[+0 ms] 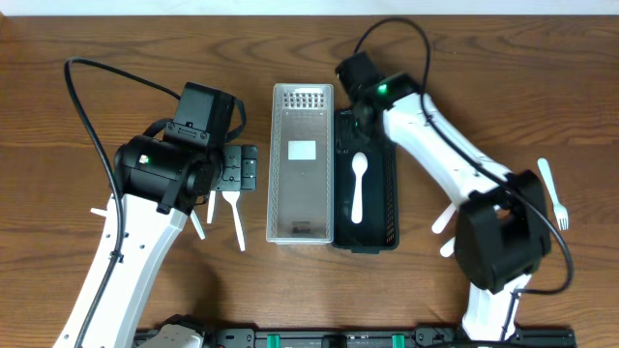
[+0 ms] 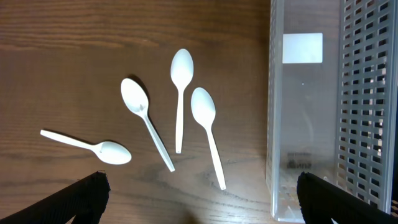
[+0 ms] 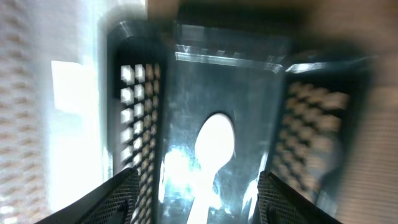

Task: Pack container
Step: 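Carry the spoon into the black tray and release it, then move the right gripper back over the white forks and descend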

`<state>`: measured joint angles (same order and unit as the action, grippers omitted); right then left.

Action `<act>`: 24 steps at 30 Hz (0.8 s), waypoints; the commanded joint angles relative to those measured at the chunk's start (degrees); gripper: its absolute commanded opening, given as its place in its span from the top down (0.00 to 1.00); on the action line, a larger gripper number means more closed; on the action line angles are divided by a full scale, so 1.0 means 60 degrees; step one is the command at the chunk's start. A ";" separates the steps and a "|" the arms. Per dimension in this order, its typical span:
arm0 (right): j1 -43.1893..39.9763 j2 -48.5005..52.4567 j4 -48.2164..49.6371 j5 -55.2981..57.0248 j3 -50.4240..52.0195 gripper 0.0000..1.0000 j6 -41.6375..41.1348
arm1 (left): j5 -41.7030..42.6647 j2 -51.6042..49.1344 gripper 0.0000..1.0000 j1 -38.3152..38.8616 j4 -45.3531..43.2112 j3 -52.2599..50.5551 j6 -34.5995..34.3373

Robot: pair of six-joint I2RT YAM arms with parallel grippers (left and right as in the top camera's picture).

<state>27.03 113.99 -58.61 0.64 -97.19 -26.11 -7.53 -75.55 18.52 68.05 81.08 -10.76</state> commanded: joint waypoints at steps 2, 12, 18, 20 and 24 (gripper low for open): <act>-0.1118 -0.1694 -0.0474 0.0973 -0.0987 0.34 -0.0820 | -0.0113 -0.0007 0.02 -0.0040 0.0044 0.0000 -0.0157; -0.4703 -0.2171 -0.2208 0.0856 -0.0138 0.23 -0.2138 | -0.0113 -0.0007 0.02 -0.0040 0.0040 0.0000 -0.0157; -0.5071 -0.1865 -0.0729 0.0419 0.2543 0.22 -0.2131 | -0.0113 -0.0007 0.02 -0.0040 0.0040 0.0000 -0.0157; -0.5013 -0.1832 -0.0058 0.0251 0.3424 0.22 -0.2131 | -0.0113 -0.0007 0.02 -0.0040 0.0040 0.0000 -0.0157; -0.4976 -0.1829 0.1104 0.0062 0.4878 0.22 -0.2135 | -0.0113 -0.0007 0.02 -0.0040 0.0040 -0.0004 -0.0157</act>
<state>-3.18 103.53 -53.45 2.17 -70.59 -38.00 -7.55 -75.55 18.52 68.07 81.03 -10.76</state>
